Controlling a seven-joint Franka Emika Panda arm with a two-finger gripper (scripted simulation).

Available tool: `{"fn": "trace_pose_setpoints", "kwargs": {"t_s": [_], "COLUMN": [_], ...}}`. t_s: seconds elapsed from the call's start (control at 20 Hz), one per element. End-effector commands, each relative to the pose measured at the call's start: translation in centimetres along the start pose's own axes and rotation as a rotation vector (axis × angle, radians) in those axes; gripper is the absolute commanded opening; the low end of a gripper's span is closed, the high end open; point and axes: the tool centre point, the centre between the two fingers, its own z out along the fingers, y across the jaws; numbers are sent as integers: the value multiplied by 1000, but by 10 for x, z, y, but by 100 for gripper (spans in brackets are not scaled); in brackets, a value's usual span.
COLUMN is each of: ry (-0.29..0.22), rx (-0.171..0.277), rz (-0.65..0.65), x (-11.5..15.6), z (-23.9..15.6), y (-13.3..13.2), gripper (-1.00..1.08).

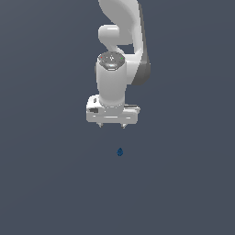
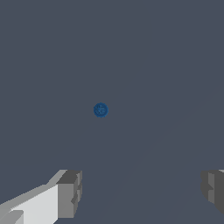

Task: Pick up the object and move it to a goal position.

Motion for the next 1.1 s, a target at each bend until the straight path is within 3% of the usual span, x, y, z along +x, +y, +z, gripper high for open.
{"fn": "trace_pose_setpoints", "kwargs": {"t_s": [0.0,1.05], "ry": [0,0], "rx": [0,17], "rz": [0,23], "x": [0,8], "z": [0,14], "y": [0,-13], "gripper": [100,100]}}
